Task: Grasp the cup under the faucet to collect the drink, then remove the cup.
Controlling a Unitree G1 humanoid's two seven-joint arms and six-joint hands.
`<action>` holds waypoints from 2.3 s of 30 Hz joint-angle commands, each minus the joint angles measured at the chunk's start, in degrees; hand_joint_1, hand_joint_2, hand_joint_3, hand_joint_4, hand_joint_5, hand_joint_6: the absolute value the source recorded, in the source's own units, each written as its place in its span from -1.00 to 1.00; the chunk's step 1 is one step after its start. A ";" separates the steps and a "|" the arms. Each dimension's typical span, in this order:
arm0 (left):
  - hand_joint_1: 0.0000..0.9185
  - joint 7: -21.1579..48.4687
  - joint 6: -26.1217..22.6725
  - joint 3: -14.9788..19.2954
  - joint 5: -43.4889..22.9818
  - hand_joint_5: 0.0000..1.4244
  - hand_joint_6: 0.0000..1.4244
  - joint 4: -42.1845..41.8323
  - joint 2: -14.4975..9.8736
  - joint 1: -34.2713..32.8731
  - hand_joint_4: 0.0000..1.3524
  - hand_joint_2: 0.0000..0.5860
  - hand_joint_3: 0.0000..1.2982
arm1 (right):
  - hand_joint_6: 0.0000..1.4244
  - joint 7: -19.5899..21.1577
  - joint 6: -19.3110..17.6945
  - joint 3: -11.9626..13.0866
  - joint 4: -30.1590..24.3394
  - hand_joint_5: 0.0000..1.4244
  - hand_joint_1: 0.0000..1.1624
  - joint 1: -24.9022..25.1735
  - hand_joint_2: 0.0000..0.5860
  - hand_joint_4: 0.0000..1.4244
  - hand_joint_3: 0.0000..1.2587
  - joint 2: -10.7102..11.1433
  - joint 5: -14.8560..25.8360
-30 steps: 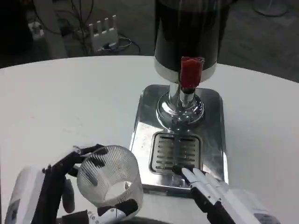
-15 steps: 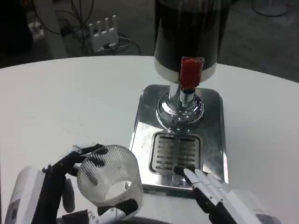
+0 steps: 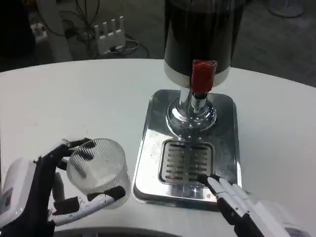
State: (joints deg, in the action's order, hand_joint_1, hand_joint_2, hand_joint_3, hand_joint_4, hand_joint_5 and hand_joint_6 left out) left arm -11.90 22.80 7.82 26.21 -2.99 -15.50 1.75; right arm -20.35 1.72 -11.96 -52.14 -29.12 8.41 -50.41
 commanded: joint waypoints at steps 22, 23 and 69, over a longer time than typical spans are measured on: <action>0.78 0.69 -3.34 -11.30 0.19 0.41 0.74 27.12 -0.95 -30.42 0.31 -0.73 0.23 | -1.00 2.54 -0.88 0.91 -0.64 -1.00 -0.05 -3.53 0.60 -1.00 -0.91 0.32 1.81; 0.78 0.50 -3.49 -11.85 0.41 0.41 0.74 28.02 -0.79 -31.33 0.31 -0.73 0.23 | -1.00 2.66 -0.93 0.83 -0.63 -1.00 -0.05 -3.62 0.60 -1.00 -0.91 0.34 1.92; -0.72 15.32 -5.53 -19.57 -3.67 -1.00 -0.96 40.87 0.15 -41.33 -1.00 -1.00 -1.00 | -1.00 5.32 -1.63 3.37 -0.96 -1.00 0.03 -5.50 0.66 -1.00 -0.91 1.54 5.96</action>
State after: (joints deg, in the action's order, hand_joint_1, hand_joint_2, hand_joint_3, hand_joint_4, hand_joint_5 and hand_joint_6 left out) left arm 2.07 16.48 -10.88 22.87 36.87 -15.01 -39.01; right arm -15.64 0.76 -9.16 -52.28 -34.08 9.80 -45.21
